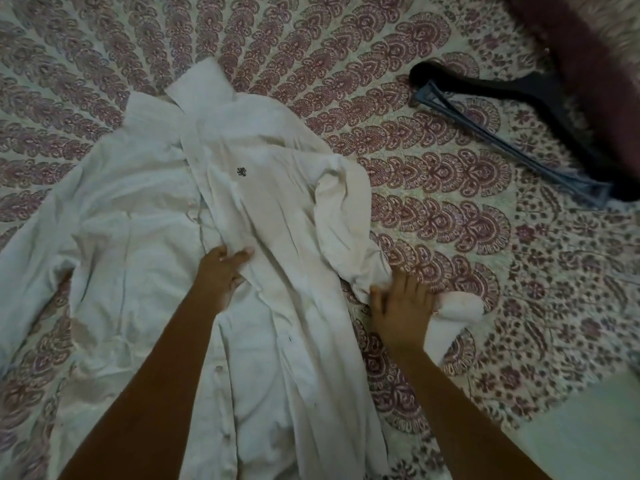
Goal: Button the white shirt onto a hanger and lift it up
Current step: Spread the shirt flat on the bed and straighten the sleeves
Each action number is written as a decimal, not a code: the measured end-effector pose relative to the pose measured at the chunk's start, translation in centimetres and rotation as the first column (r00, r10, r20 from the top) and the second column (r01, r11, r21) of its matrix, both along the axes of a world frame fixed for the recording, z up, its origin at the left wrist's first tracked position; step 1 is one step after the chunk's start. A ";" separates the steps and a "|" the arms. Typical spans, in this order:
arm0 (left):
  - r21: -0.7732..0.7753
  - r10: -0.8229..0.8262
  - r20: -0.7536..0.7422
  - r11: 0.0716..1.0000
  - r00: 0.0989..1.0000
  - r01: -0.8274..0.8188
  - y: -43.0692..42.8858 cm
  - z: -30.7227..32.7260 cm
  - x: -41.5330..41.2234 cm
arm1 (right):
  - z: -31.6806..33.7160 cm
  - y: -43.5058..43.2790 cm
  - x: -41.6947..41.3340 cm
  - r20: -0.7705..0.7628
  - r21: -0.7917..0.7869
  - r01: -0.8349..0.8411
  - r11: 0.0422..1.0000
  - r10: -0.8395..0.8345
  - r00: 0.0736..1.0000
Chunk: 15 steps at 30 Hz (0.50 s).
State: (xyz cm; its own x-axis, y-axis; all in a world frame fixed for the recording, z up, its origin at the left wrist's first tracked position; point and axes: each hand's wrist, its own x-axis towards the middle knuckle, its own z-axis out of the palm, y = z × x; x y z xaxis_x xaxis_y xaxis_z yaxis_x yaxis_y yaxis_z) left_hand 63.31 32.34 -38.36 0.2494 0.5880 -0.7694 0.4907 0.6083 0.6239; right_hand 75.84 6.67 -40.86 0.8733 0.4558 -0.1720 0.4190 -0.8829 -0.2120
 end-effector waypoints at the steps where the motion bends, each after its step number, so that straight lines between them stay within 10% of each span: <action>1: 0.022 -0.002 -0.003 1.000 1.000 0.002 0.1 0.1 -0.5 | 0.1 -0.1 -0.2 0.027 -0.013 -0.010 1.000 0.010 1.000; 7: 0.279 0.158 -0.177 0.955 0.971 -0.105 2.5 0.4 -2.4 | 1.7 -2.6 2.5 0.018 -0.044 -0.065 0.997 0.066 0.998; 12: 0.483 -0.059 -0.620 0.756 0.782 0.441 -0.7 2.8 -2.2 | 3.2 -6.9 2.7 -0.023 -0.166 0.135 0.977 -0.141 0.990; 15: 0.621 -0.137 -0.613 0.526 0.778 0.581 -4.0 3.1 -1.0 | 4.0 -8.4 2.5 -0.218 0.120 0.355 0.927 -0.324 0.921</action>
